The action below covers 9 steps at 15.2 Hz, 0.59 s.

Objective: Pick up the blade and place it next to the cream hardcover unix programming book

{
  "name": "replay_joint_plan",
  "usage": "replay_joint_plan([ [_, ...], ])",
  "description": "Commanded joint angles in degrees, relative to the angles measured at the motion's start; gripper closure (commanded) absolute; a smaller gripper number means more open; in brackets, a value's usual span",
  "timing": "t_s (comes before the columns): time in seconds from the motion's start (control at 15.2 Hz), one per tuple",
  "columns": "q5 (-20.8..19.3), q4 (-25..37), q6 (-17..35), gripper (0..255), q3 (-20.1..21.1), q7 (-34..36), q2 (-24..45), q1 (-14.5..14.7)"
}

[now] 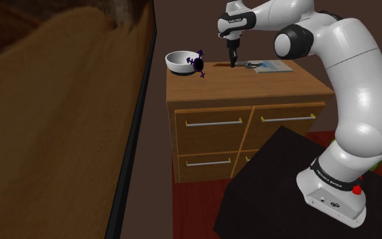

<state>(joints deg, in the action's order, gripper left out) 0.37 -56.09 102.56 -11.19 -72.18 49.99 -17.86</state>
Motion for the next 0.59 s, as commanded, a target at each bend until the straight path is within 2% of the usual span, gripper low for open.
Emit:
replay_joint_plan([
  [0.0,0.0,0.0,0.0,255,0.0,0.0,0.0,0.0],
  [0.07,0.0,0.0,0.0,0,0.0,0.0,0.0,0.0],
  [0.4,0.0,0.0,0.0,0,0.0,0.0,0.0,0.0],
  [0.53,0.0,4.3,-4.0,0,0.0,0.0,0.3,-0.1],
])
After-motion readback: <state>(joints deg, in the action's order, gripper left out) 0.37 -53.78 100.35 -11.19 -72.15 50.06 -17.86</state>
